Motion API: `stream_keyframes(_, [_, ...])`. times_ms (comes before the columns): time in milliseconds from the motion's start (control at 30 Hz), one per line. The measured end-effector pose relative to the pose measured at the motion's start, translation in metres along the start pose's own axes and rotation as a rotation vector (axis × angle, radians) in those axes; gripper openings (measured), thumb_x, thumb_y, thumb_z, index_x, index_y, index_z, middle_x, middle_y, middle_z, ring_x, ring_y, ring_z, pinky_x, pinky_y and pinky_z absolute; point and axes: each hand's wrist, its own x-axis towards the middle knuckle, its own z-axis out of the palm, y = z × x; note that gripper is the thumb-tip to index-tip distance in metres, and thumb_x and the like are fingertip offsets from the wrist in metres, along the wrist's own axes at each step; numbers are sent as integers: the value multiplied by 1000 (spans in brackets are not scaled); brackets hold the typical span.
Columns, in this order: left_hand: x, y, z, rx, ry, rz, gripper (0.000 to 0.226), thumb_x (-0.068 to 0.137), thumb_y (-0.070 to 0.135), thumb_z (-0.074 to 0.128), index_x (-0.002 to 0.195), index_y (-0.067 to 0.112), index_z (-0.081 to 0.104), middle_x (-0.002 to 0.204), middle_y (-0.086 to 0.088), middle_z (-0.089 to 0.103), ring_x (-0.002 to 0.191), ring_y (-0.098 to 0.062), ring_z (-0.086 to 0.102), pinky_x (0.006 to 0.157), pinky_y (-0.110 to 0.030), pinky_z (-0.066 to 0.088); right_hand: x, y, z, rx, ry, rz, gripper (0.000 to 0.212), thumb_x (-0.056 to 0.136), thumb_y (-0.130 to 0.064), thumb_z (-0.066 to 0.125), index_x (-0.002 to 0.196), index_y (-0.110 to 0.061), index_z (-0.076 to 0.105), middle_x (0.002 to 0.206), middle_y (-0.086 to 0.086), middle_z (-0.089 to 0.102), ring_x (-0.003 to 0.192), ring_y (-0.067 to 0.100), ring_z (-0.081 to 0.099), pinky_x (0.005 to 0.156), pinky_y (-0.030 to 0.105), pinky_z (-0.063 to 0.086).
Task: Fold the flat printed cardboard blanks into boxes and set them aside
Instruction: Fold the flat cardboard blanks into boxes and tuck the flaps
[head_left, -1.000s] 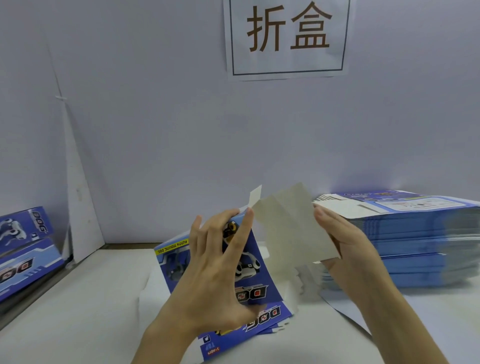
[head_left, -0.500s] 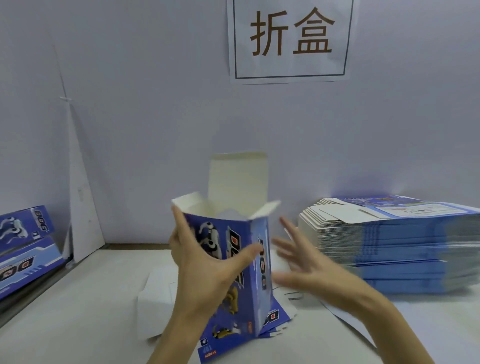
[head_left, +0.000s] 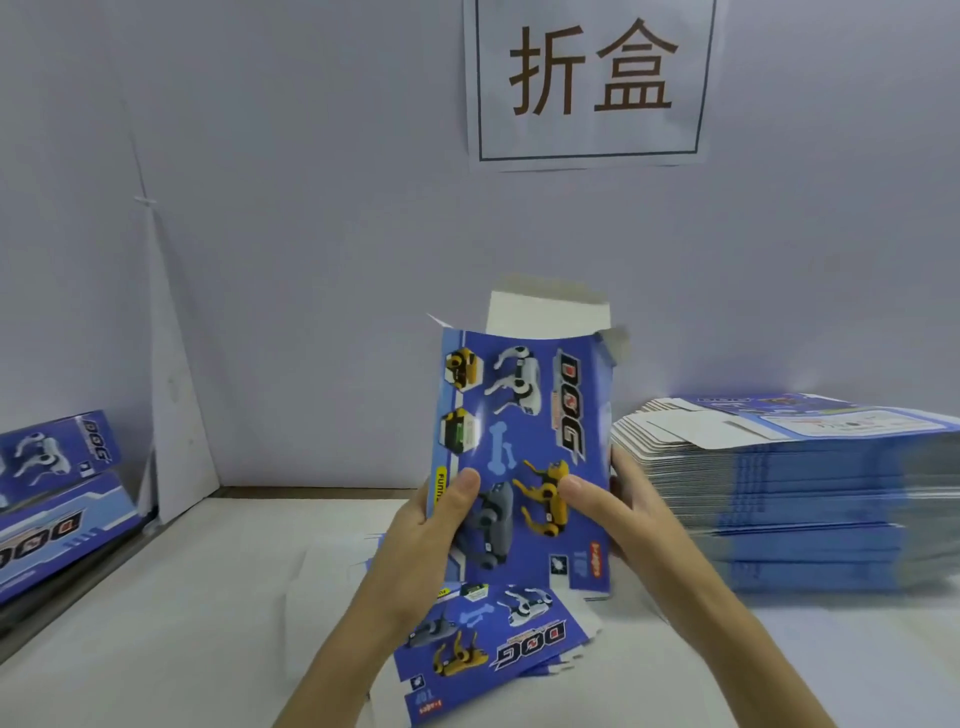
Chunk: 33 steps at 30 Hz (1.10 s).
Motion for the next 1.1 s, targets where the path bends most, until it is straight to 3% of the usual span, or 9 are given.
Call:
stream_keyframes(133, [4, 1, -6, -34, 57, 30, 51, 76, 53, 53, 86, 7, 72, 73, -9, 72, 64, -13, 67, 56, -14, 49, -1, 1, 4, -70, -75, 42, 73, 60, -45, 78, 123, -40, 42, 106, -18, 71, 95, 15, 73, 63, 23, 58])
stream_keyframes(367, [7, 6, -28, 51, -224, -126, 57, 68, 49, 80, 116, 50, 48, 96, 24, 71, 87, -2, 70, 65, -19, 54, -1, 9, 8, -76, -52, 49, 44, 73, -36, 64, 115, -30, 54, 100, -8, 75, 88, 15, 74, 59, 22, 56])
stream_keyframes(500, [1, 20, -54, 126, -219, -239, 58, 61, 58, 70, 114, 44, 54, 98, 13, 74, 86, -12, 72, 71, -28, 58, -2, 10, 9, -149, -123, 150, 57, 74, -57, 61, 127, -45, 45, 110, -6, 72, 96, 19, 72, 69, 34, 61])
stream_keyframes(633, [-8, 32, -99, 160, 51, -262, 34, 63, 51, 73, 95, 40, 68, 93, 2, 75, 71, -14, 71, 64, -34, 60, 2, 16, 12, -253, -154, 207, 73, 69, -67, 58, 134, -52, 27, 120, -9, 61, 91, 14, 72, 74, 29, 59])
stream_keyframes(733, [-4, 31, -136, -146, 402, -241, 44, 69, 45, 78, 107, 26, 68, 106, -5, 72, 80, -20, 71, 59, -35, 59, 5, 21, 11, -256, -151, 220, 72, 62, -63, 56, 131, -54, 35, 120, -9, 61, 88, 14, 73, 70, 27, 59])
stream_keyframes(800, [13, 38, -160, -450, 701, -53, 80, 71, 44, 77, 141, 23, 43, 136, -8, 55, 111, -27, 62, 72, -46, 59, 6, 22, 10, -213, -112, 236, 64, 65, -61, 60, 127, -57, 42, 115, -9, 65, 87, 18, 74, 67, 30, 60])
stream_keyframes(900, [42, 52, -183, -271, 1092, 128, 112, 81, 47, 72, 152, 25, -12, 160, -15, -3, 144, -28, 22, 109, -44, 35, 9, 23, 8, -174, -73, 241, 57, 56, -75, 73, 109, -67, 54, 102, -12, 72, 88, 25, 74, 65, 34, 61])
stream_keyframes(967, [56, 43, -170, -39, 949, 133, 102, 85, 37, 70, 154, 16, -2, 160, -15, 5, 145, -26, 21, 115, -41, 26, 10, 24, 9, -183, -70, 237, 49, 61, -71, 69, 108, -64, 57, 99, -14, 73, 87, 26, 74, 66, 35, 61])
stream_keyframes(1100, [50, -14, -94, 456, 93, -24, 66, 84, 27, 73, 142, 24, 41, 140, -4, 49, 122, -16, 49, 104, -32, 41, 6, 27, 14, -244, -72, 219, 46, 69, -54, 58, 115, -47, 60, 102, -8, 72, 85, 21, 74, 68, 32, 58])
